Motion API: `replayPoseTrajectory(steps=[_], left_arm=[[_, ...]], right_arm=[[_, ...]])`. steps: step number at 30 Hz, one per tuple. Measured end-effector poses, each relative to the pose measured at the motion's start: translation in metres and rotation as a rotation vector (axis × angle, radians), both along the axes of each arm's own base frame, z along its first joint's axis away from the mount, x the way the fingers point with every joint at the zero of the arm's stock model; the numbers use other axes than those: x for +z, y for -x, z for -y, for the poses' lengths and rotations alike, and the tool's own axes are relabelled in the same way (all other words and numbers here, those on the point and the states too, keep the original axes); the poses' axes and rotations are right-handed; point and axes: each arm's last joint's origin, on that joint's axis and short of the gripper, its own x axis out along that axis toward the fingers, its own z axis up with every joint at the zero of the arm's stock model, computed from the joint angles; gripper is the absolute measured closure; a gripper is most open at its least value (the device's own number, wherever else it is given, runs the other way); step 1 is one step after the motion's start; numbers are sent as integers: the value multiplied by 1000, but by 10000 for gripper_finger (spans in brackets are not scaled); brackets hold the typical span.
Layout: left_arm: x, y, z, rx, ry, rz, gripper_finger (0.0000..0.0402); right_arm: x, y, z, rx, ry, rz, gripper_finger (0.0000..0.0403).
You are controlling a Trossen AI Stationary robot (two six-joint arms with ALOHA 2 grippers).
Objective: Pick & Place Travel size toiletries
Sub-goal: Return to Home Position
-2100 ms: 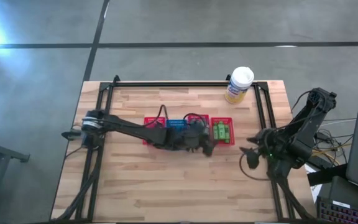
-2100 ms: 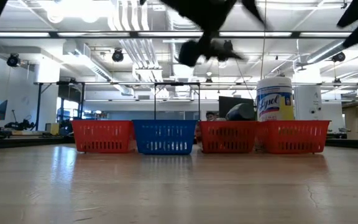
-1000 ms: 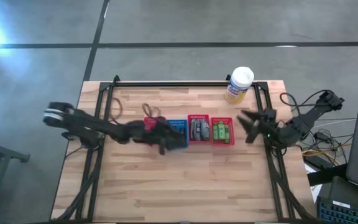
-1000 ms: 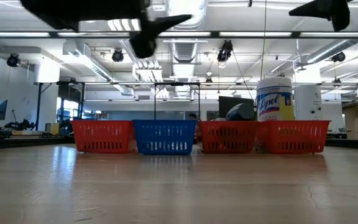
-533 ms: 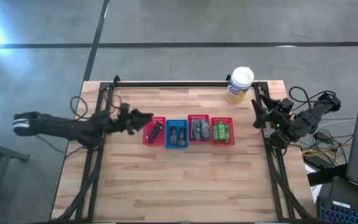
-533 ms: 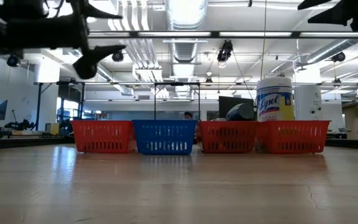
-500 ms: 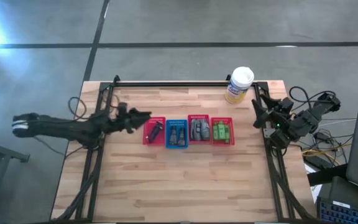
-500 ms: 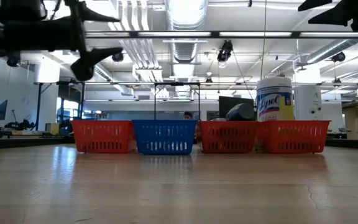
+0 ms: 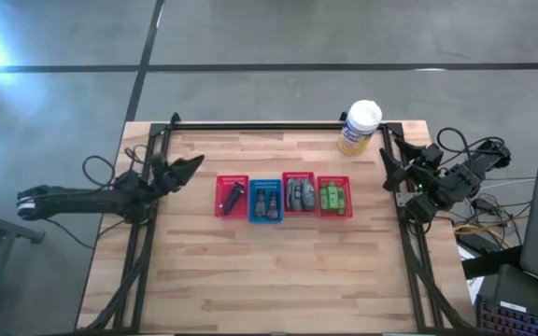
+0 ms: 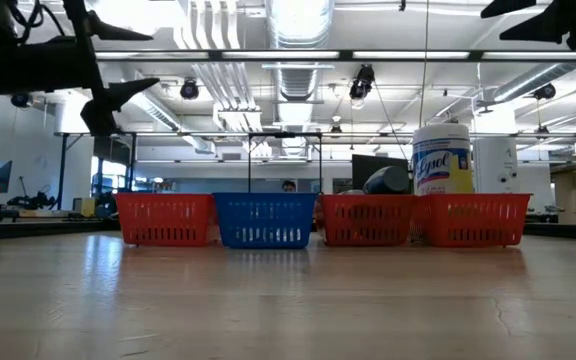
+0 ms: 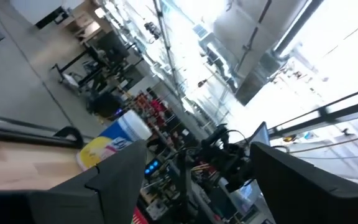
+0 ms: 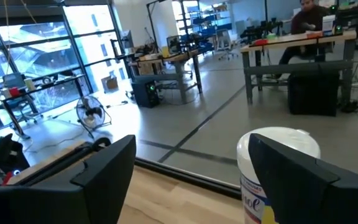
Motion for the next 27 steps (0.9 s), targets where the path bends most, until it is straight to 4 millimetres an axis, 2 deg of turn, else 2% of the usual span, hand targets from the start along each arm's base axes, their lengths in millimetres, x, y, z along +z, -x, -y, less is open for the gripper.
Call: replayPoseTrajectory(steps=[10, 17, 27], left_arm=[[-9, 0, 0, -5, 14, -99, 110], [-7, 7, 2, -13, 11, -86, 110], [3, 23, 5, -31, -45, 11, 110]], right_arm=[[0, 0, 0, 1, -3, 3, 63], [0, 0, 0, 1, -3, 3, 44], [0, 0, 0, 1, -2, 3, 59]])
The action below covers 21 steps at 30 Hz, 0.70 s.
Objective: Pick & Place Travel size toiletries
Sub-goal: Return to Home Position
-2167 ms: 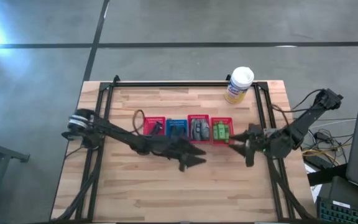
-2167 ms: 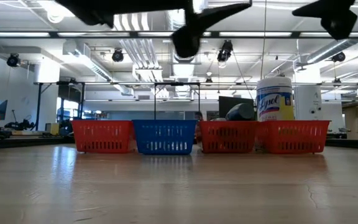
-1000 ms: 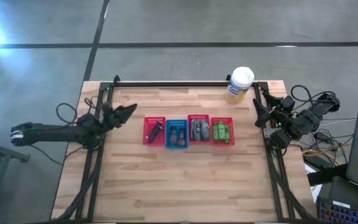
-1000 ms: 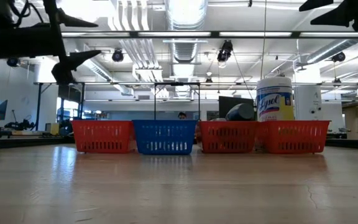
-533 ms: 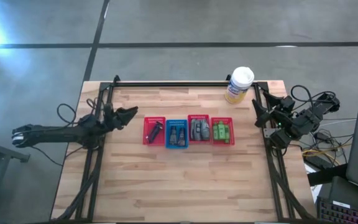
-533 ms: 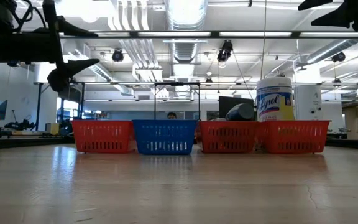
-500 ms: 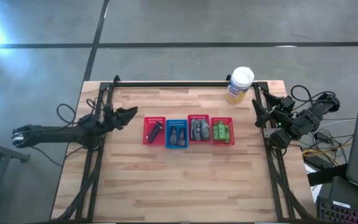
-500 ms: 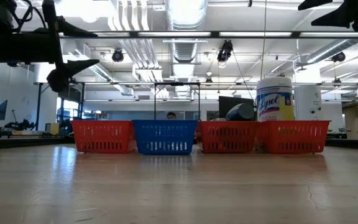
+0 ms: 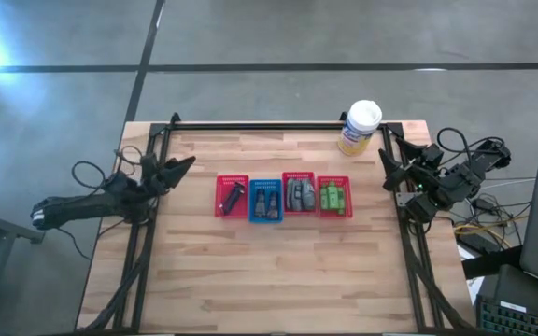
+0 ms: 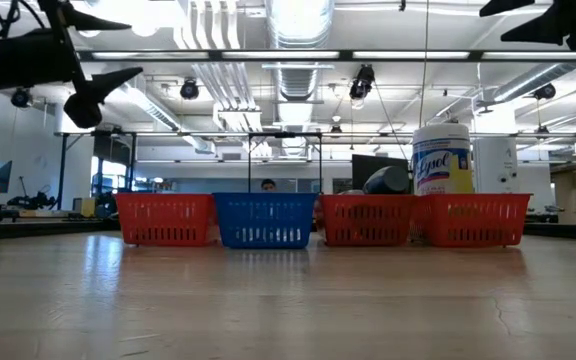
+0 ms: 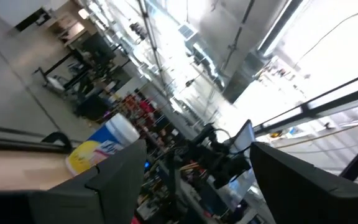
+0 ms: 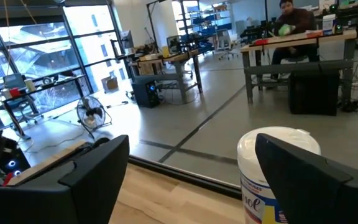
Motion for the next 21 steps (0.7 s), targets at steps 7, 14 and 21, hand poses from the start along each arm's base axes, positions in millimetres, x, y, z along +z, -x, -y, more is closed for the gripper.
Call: replayPoseTrajectory(steps=[7, 14, 21], left_arm=[[7, 11, 2, 0, -15, 102, 110], [0, 8, 10, -117, -481, -102, 110], [-24, 1, 18, -266, -741, -365, 110]], right_arm=[[0, 0, 0, 0, 0, 0, 83], [0, 0, 0, -1, 0, 0, 105], [0, 0, 0, -1, 0, 1, 124]])
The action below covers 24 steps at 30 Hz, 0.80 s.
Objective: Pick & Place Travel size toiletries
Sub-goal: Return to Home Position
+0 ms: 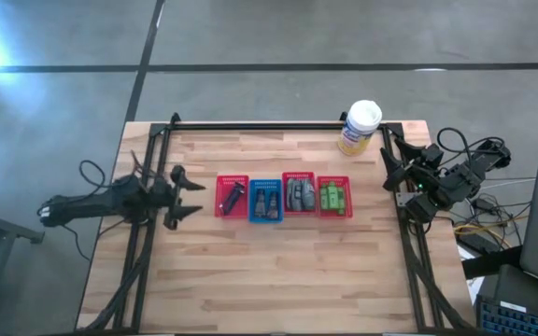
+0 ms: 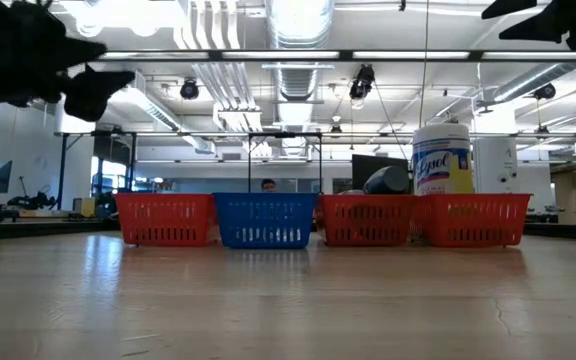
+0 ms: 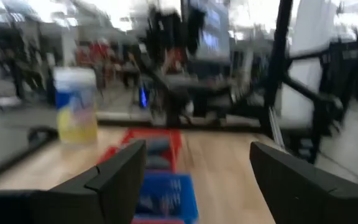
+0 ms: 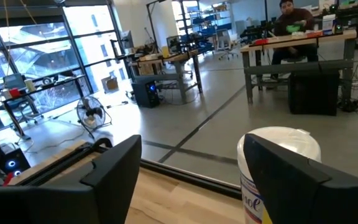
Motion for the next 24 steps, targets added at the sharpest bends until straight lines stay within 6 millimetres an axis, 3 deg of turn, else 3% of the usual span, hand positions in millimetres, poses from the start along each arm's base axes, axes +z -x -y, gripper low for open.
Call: replayPoseTrajectory(steps=[9, 16, 24], left_arm=[[-6, 0, 14, -132, -111, -45, 110], [-9, -1, 8, 47, -116, -91, 110], [-9, -1, 7, 59, -110, -97, 110]], right_arm=[[0, 0, 0, 0, 0, 0, 149], [0, 0, 0, 1, 0, 0, 166], [0, 0, 0, 1, 0, 1, 180]])
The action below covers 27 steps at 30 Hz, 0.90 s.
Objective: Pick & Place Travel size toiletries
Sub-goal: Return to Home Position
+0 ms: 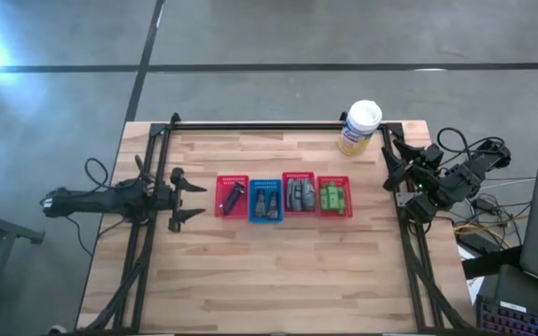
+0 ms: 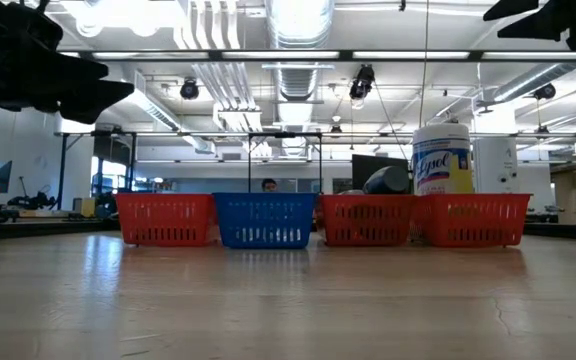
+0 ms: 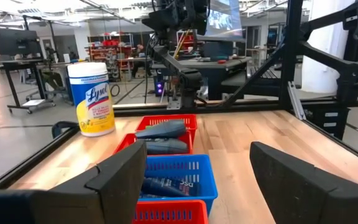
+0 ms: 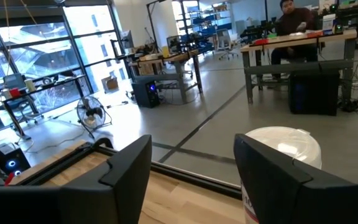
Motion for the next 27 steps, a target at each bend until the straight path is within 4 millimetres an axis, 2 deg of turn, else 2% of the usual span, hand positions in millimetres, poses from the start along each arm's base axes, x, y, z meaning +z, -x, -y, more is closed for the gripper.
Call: replayPoseTrajectory(steps=[8, 23, 27], left_arm=[[2, 0, 0, 4, 3, 11, 110], [2, 0, 0, 7, 3, 16, 110], [2, 0, 0, 6, 3, 17, 110]], right_arm=[[0, 0, 0, 0, 0, 0, 180], [0, 0, 0, 0, 0, 0, 131], [0, 0, 0, 1, 54, -70, 119]])
